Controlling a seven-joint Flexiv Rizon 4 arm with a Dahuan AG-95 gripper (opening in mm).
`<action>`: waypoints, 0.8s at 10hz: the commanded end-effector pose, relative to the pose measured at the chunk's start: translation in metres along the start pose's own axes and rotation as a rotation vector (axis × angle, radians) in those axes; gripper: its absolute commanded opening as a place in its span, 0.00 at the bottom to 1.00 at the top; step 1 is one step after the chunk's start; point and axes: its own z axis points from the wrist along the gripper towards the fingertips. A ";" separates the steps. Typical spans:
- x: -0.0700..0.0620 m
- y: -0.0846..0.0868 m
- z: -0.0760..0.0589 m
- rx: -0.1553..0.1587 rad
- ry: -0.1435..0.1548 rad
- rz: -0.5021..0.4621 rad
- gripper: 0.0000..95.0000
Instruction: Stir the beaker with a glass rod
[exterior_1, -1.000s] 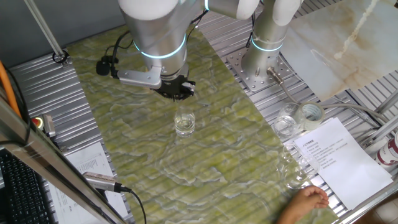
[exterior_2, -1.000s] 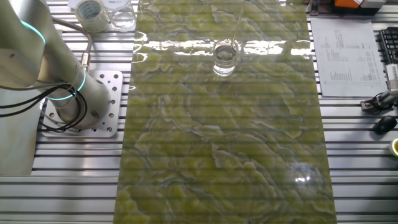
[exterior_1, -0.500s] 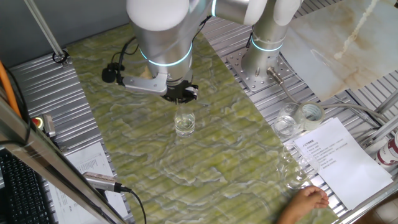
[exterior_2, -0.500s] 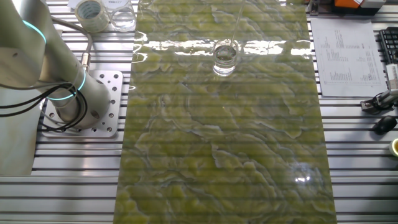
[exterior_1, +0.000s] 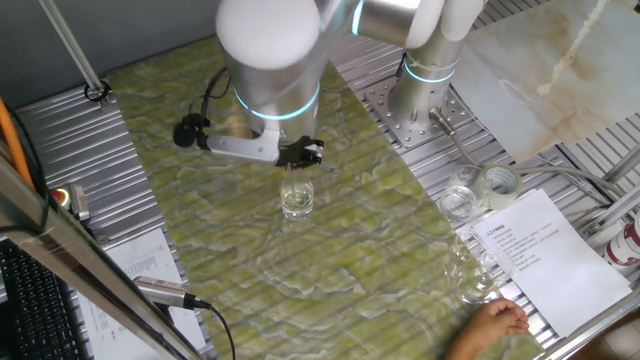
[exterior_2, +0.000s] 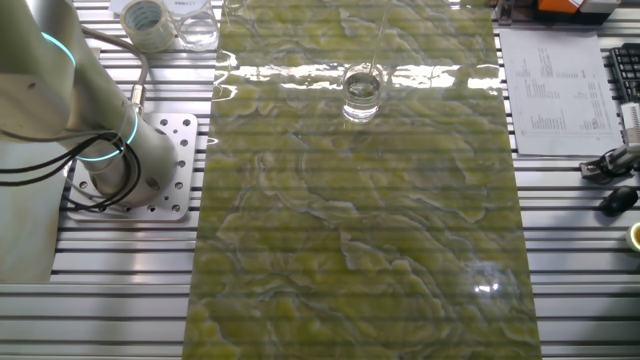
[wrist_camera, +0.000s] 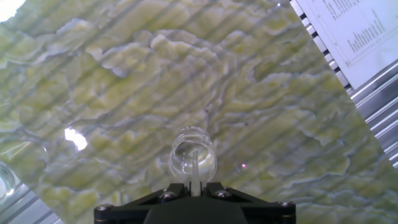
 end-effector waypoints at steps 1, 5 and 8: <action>-0.003 0.003 0.000 0.002 0.007 -0.003 0.00; -0.007 0.007 0.000 0.020 0.031 -0.027 0.00; -0.008 0.009 0.000 0.029 0.040 -0.051 0.00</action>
